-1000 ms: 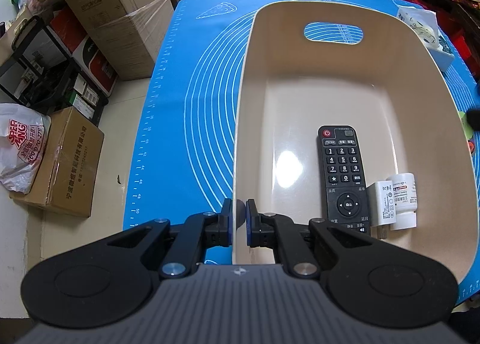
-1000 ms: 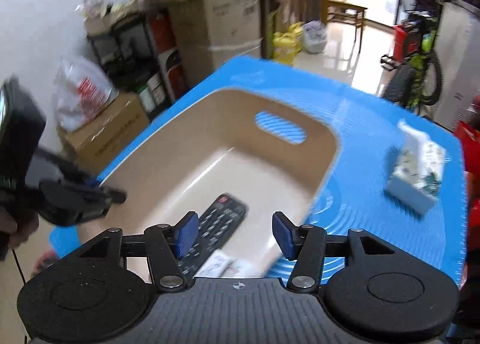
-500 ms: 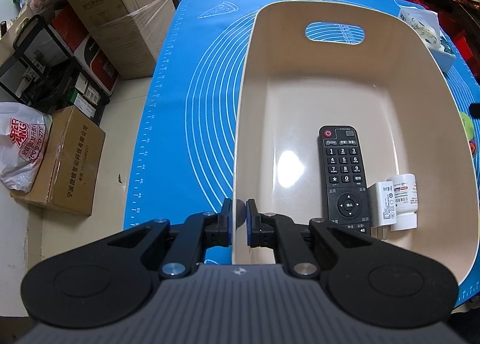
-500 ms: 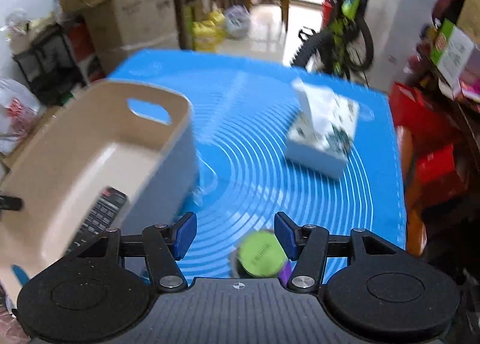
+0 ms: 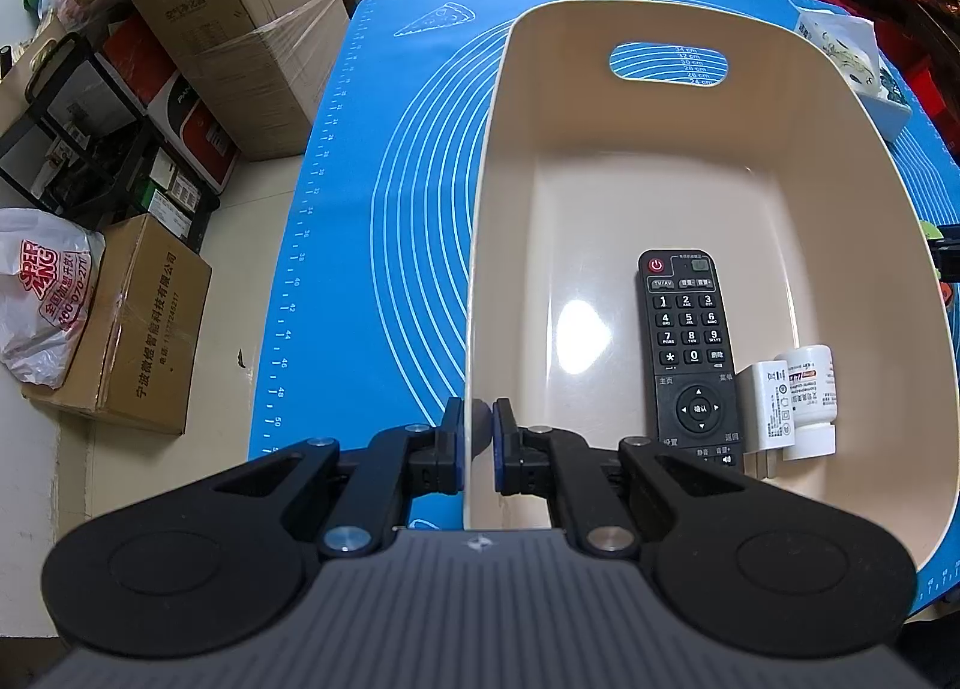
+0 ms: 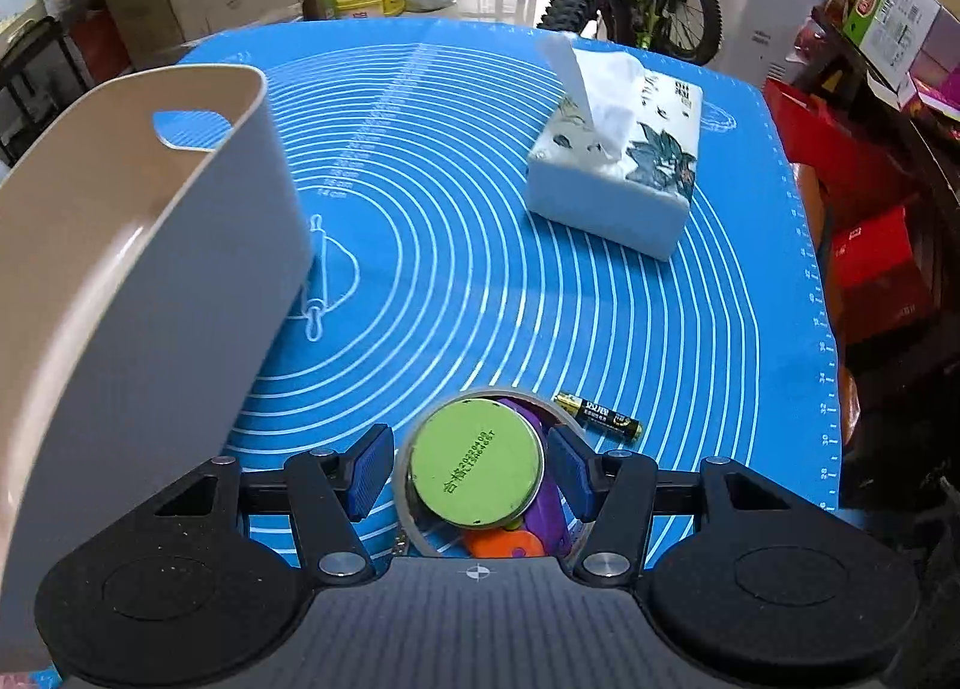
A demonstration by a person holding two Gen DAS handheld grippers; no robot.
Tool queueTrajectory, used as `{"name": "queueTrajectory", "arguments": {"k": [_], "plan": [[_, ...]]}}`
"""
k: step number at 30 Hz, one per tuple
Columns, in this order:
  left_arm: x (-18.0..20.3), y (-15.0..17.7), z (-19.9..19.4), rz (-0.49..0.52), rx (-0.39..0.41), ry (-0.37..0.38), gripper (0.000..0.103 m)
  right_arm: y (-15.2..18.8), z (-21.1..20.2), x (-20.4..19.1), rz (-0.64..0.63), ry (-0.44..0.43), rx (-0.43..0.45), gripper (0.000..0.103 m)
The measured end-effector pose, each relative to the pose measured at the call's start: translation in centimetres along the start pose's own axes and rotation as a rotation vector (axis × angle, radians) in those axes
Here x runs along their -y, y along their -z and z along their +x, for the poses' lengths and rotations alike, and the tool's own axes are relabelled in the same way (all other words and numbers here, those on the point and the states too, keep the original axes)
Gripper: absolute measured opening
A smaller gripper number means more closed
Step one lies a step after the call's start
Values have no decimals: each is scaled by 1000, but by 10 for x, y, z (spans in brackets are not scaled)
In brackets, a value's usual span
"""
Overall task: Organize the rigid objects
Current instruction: 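Grasp the green round tin with the right tool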
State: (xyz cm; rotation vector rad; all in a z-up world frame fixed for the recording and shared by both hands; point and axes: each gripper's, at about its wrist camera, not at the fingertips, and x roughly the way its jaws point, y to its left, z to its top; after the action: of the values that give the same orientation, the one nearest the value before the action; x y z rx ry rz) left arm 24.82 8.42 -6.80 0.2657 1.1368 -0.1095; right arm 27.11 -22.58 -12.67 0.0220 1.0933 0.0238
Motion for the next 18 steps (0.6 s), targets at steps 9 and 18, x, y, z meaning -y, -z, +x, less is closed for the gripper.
{"name": "queueTrajectory", "arguments": {"k": [9, 18], "plan": [[1, 1, 0, 8, 0, -5, 11, 5, 5, 3, 81, 11, 24, 66], [2, 0, -1, 10, 1, -7, 11, 4, 7, 1, 74, 7, 13, 68]]}}
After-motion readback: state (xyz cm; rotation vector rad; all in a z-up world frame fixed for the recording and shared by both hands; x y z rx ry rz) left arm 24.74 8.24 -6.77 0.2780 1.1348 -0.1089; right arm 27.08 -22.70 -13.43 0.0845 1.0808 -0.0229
